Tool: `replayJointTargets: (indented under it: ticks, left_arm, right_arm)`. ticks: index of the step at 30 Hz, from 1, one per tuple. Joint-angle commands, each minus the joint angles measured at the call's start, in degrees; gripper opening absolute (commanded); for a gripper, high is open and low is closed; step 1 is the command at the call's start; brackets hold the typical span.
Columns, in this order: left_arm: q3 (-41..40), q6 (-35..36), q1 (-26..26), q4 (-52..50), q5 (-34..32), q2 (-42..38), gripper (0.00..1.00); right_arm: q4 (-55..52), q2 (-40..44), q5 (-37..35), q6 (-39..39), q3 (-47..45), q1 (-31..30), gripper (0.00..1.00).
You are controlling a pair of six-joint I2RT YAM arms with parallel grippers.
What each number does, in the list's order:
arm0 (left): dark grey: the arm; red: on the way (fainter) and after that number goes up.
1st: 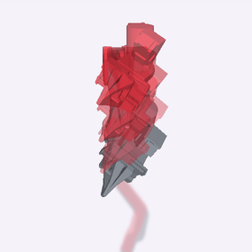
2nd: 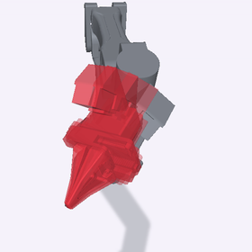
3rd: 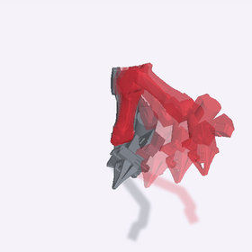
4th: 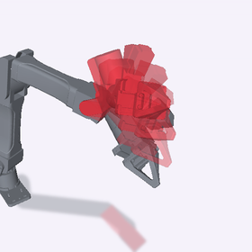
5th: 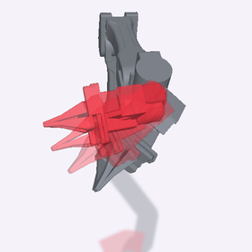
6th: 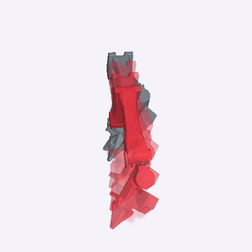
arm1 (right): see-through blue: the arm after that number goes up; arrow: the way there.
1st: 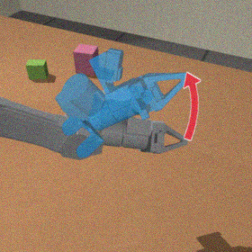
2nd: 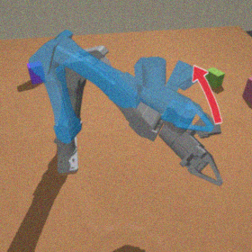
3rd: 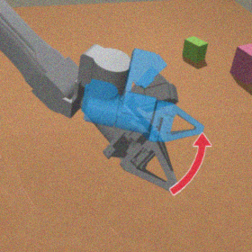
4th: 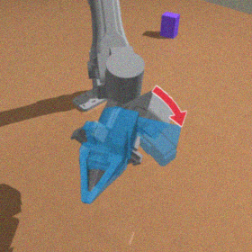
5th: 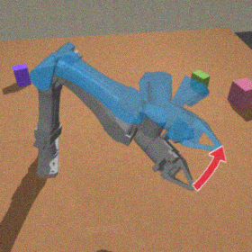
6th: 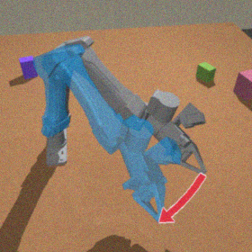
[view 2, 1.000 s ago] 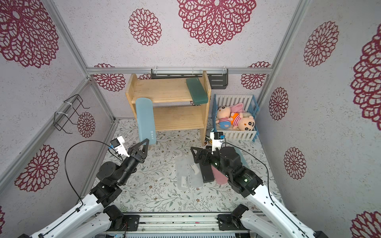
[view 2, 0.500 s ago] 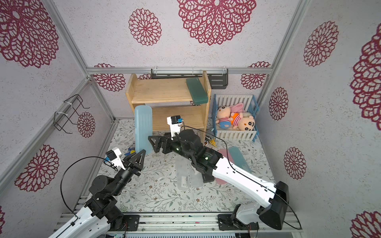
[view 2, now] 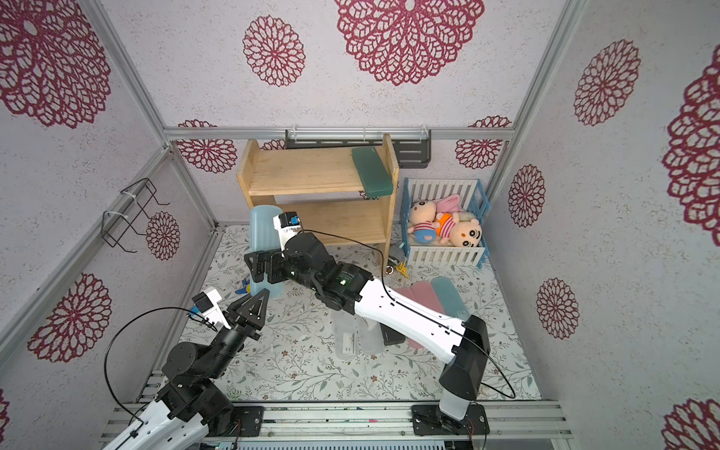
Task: Remove the pencil cases from the shelf
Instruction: Pick up the pencil case from the shelf.
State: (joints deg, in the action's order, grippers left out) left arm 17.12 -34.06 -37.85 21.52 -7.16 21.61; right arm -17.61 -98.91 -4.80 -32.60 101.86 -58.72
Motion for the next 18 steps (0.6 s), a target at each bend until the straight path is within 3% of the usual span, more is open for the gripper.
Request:
replayJointTargets:
  ticks: [1, 7, 14, 18]
  left_arm:
    - [0.0, 0.9, -0.8, 0.9, 0.7, -1.9, 0.0]
    - [-0.7, 1.1, -0.7, -2.0, -0.4, -5.0, 0.0]
    - [-0.7, 1.6, -0.7, -3.9, -0.8, -6.0, 0.0]
    - [-0.8, 1.8, -0.8, -4.4, -1.3, -6.1, 0.0]
  right_arm:
    - [-2.8, -0.9, -3.4, -0.1, 2.4, -0.4, 0.99]
    - [-3.8, -2.7, -3.8, -0.1, 4.1, -0.4, 0.98]
    - [-5.9, -4.4, -4.9, 0.3, 6.3, -0.8, 0.88]
    - [-7.1, -4.9, -5.9, 0.5, 6.6, -0.9, 0.88]
